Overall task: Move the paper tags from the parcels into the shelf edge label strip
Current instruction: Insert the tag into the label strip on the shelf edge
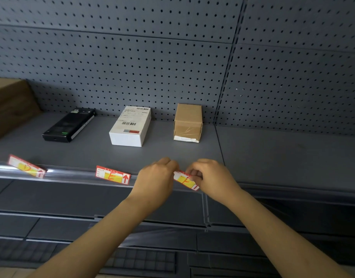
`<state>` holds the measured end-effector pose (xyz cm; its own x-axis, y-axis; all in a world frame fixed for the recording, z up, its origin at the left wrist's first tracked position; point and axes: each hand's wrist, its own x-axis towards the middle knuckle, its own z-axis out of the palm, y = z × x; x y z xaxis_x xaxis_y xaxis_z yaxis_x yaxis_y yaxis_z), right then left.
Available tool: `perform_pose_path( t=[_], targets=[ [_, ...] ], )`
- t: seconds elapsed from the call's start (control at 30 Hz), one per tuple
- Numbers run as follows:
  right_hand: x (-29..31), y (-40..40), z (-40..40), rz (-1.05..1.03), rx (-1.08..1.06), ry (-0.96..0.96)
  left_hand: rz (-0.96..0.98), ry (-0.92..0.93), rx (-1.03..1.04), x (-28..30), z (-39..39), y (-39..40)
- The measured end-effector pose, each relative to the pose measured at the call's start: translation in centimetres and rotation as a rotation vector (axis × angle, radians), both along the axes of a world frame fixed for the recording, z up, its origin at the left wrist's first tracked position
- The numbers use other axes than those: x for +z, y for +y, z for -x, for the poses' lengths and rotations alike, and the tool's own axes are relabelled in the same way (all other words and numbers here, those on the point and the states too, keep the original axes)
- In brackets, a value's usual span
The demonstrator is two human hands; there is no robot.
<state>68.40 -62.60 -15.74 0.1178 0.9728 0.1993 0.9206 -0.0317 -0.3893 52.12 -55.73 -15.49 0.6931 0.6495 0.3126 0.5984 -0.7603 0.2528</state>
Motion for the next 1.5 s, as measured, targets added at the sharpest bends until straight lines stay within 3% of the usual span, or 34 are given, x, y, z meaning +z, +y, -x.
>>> perform_pose_path(
  t=[0.23,0.33,0.43,0.57,0.87,1.23,1.5],
  targets=[
    [-0.7,-0.4,0.7,-0.118,0.04,-0.12,0.051,-0.032,-0.016,-0.4,-0.2,0.6],
    [-1.1,-1.8,0.6,-0.233,-0.056,-0.122,0.074,-0.046,-0.016,-0.7,0.0,0.8],
    [-1.7,-3.0,0.5,-0.205,-0.101,-0.069,0.11,-0.034,-0.033,-1.1,0.3,0.9],
    [-2.1,-3.0,0.5,-0.191,-0.094,-0.163,0.138,0.027,-0.046,-1.5,0.4,0.9],
    [-2.6,-2.6,0.8,-0.138,-0.049,-0.205,-0.027,0.178,-0.067,-2.4,0.5,0.7],
    [-2.3,-1.9,0.5,-0.138,-0.057,-0.185,-0.028,0.084,-0.067,-3.0,0.6,1.0],
    [-2.1,-1.9,0.5,-0.144,-0.054,-0.152,-0.135,0.076,-0.098,-3.1,0.5,1.3]
  ],
)
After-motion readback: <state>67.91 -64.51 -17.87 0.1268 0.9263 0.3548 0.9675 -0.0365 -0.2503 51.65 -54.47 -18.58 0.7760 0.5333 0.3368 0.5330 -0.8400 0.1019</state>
